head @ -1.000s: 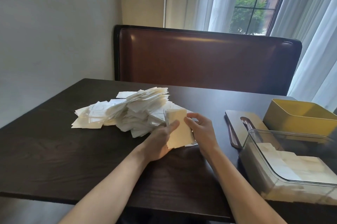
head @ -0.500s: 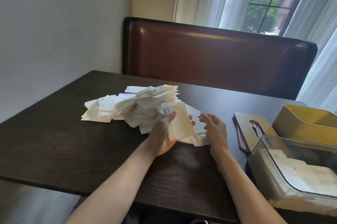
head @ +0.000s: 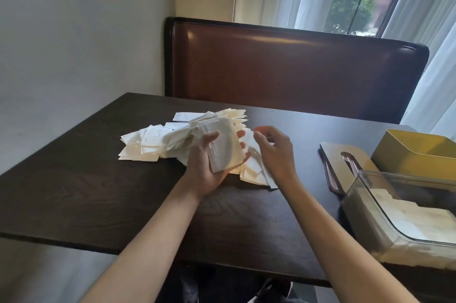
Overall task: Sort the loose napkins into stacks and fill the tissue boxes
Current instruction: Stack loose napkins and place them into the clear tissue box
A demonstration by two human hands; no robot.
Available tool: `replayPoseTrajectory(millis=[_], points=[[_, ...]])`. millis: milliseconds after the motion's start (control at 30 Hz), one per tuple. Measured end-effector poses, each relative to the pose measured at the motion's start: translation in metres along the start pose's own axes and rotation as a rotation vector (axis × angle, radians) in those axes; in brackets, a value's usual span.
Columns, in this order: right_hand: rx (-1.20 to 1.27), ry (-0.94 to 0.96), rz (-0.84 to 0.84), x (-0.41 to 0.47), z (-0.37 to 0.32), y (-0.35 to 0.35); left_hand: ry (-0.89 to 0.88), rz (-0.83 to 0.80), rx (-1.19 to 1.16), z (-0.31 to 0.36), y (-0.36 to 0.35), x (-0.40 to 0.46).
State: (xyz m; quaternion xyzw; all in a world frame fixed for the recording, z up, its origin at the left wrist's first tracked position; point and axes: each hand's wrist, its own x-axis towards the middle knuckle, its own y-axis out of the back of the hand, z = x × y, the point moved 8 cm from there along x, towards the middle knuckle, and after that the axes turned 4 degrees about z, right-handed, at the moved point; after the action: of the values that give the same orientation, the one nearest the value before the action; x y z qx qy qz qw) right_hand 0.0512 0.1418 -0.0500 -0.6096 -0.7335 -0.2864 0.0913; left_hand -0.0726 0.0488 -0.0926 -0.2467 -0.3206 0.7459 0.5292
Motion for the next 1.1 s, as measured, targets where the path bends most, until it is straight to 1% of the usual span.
replayPoseTrajectory(millis=[67, 233, 333, 433, 500, 567, 700, 767, 833, 900, 967, 1033, 1100], points=[[-0.038, 0.019, -0.032, 0.012, -0.012, -0.021, -0.025, 0.012, -0.002, 0.023, 0.004, 0.000], [-0.106, 0.010, -0.064, 0.049, -0.033, -0.069, -0.056, 0.121, 0.002, 0.072, 0.028, 0.014], [-0.177, -0.052, -0.157, 0.071, -0.027, -0.097, -0.070, 0.159, -0.008, 0.092, 0.041, 0.023], [-0.305, -0.127, -0.262, 0.084, -0.013, -0.118, -0.073, 0.184, 0.029, 0.105, 0.047, 0.032], [-0.362, -0.187, -0.284, 0.084, -0.002, -0.121, -0.069, 0.195, 0.035, 0.108, 0.048, 0.037], [-0.389, -0.201, -0.289, 0.081, 0.005, -0.121, -0.062, 0.191, 0.033, 0.110, 0.047, 0.041], [-0.279, -0.225, -0.354, 0.073, 0.009, -0.117, -0.036, 0.163, 0.008, 0.114, 0.048, 0.050], [-0.210, -0.234, -0.431, 0.068, 0.007, -0.112, -0.046, 0.154, -0.062, 0.118, 0.051, 0.055], [-0.140, -0.237, -0.520, 0.062, 0.003, -0.108, -0.067, 0.150, -0.080, 0.119, 0.054, 0.061], [-0.112, -0.251, -0.598, 0.059, 0.002, -0.106, -0.027, 0.142, -0.067, 0.110, 0.055, 0.067], [-0.113, -0.277, -0.637, 0.059, 0.000, -0.105, 0.028, 0.143, -0.057, 0.096, 0.056, 0.070], [-0.115, -0.282, -0.598, 0.066, -0.001, -0.105, 0.058, 0.146, -0.064, 0.085, 0.059, 0.072], [-0.137, -0.270, -0.490, 0.078, 0.001, -0.103, 0.064, 0.151, -0.093, 0.079, 0.065, 0.073]])
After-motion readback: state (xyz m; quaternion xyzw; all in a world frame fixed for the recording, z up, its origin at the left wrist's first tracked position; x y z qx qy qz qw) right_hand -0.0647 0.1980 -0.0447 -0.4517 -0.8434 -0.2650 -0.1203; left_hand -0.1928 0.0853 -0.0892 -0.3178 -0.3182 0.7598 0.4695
